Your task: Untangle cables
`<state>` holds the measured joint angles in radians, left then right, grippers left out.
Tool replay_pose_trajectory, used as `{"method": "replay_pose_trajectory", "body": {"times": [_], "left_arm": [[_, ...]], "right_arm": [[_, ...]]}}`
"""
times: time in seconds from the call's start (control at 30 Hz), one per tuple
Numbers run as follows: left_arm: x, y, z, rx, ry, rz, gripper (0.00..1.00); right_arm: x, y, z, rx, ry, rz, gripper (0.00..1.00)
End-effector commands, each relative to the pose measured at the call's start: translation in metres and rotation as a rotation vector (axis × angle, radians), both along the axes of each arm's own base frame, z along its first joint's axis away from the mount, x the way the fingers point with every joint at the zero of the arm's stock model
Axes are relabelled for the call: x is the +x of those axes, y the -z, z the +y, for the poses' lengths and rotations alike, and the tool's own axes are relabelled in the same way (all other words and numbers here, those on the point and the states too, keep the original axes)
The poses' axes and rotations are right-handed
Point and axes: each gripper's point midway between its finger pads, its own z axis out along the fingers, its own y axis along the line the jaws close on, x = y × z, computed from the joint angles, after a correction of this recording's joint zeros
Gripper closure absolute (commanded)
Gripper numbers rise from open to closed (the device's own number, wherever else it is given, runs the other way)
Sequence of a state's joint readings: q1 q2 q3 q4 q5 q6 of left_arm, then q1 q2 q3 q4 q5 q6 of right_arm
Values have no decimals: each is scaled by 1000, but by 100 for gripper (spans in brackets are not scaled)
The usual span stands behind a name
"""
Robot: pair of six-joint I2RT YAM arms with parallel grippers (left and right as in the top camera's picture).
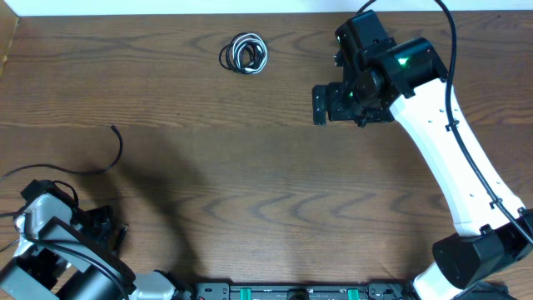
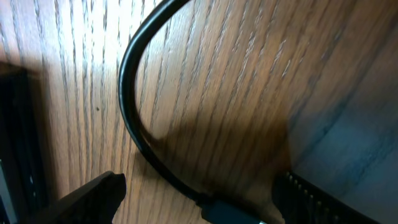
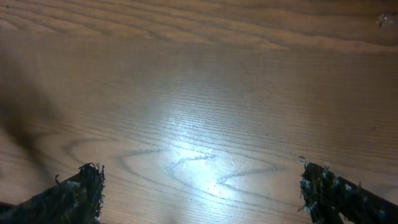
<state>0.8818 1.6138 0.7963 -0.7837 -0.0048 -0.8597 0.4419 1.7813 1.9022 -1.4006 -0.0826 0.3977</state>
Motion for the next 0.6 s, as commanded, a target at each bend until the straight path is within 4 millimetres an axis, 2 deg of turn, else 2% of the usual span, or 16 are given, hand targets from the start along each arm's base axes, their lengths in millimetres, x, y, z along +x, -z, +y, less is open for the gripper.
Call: {"method": "replay_pose_trajectory", "body": {"times": [0.0, 0.07, 0.3, 0.33, 0.37, 0.4, 0.5, 0.57], "left_arm": [[-31, 27, -40, -130, -5, 109, 18], [-32, 31, -39, -115, -6, 107, 13], [-31, 48, -36, -59, -5, 67, 12], [-30, 50, -35, -48, -5, 61, 17], [-29, 52, -33, -39, -5, 53, 28], [-29, 52, -33, -34, -5, 49, 35], [-26, 53, -30, -22, -5, 38, 50], [-25, 54, -29, -16, -6, 34, 56]], "right_arm": [[0, 2, 2, -5, -17, 1, 1], [-1, 2, 1, -7, -17, 5, 1], [-3, 3, 1, -10, -17, 12, 1], [-3, 3, 1, -11, -17, 13, 1], [-3, 3, 1, -11, -17, 13, 1], [-3, 3, 1, -11, -17, 12, 1], [-2, 3, 1, -10, -16, 10, 1], [-2, 3, 1, -9, -15, 10, 1]]}}
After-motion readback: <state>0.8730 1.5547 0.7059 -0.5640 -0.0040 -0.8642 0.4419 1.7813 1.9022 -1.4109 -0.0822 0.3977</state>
